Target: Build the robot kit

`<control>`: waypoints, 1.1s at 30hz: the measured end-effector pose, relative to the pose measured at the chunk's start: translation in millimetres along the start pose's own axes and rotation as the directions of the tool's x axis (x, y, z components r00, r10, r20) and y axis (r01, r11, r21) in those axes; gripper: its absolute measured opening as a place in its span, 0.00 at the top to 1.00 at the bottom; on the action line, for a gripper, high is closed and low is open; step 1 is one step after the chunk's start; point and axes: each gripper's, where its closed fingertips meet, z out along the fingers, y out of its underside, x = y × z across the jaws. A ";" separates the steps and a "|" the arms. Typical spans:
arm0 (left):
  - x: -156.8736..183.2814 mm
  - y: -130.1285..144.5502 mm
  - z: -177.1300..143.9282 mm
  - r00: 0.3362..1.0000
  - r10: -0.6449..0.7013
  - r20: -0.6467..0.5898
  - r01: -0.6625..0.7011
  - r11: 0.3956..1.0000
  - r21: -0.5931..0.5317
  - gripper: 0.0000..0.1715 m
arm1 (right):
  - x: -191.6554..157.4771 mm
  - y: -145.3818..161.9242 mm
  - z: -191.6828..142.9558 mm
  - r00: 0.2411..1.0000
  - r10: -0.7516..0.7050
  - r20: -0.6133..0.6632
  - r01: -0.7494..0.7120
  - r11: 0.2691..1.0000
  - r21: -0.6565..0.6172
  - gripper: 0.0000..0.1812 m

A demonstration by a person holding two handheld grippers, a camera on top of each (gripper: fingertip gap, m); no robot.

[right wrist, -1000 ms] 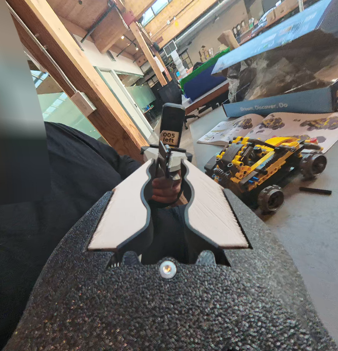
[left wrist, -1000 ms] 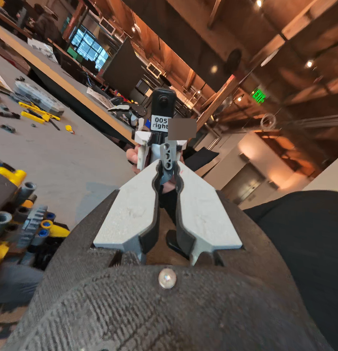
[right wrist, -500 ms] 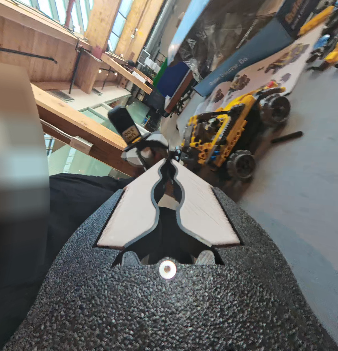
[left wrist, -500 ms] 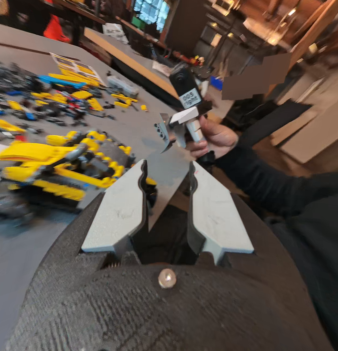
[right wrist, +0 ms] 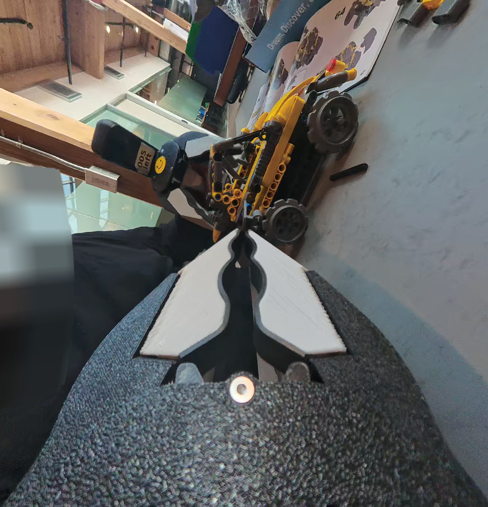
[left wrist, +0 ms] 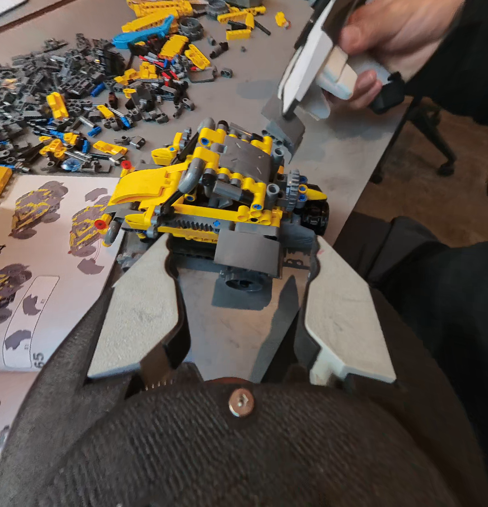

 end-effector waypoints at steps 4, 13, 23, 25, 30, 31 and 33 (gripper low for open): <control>3.8 7.3 5.2 0.998 0.053 -0.037 -0.055 0.997 -0.052 0.63 | 0.4 1.0 5.7 1.000 0.017 0.022 -0.016 0.999 -0.036 1.00; 2.7 -2.5 3.9 0.997 0.068 -0.038 -0.068 0.998 -0.007 0.47 | 2.1 -1.6 8.7 0.996 0.038 0.082 -0.031 0.996 -0.080 1.00; -5.1 -20.4 1.5 0.994 0.011 -0.108 -0.008 1.000 0.025 0.51 | -2.6 -4.2 9.8 0.990 0.068 0.125 -0.052 0.991 -0.125 1.00; -4.8 -19.6 1.4 0.992 0.008 -0.124 -0.006 1.000 0.016 0.51 | -1.9 -2.6 9.7 0.989 0.076 0.124 -0.058 0.989 -0.138 1.00; -5.6 -19.3 7.8 0.993 0.051 -0.111 -0.052 0.999 -0.007 0.50 | -1.1 -4.8 7.9 0.982 0.108 0.156 -0.088 0.987 -0.134 1.00; -5.8 -19.6 8.6 0.992 0.055 -0.111 -0.056 0.998 -0.007 0.51 | -0.5 -5.7 7.3 0.980 0.115 0.161 -0.094 0.987 -0.129 1.00; -5.9 -20.0 9.2 0.992 0.053 -0.119 -0.054 0.999 -0.006 0.51 | -0.1 -5.7 6.6 0.977 0.125 0.171 -0.103 0.986 -0.131 1.00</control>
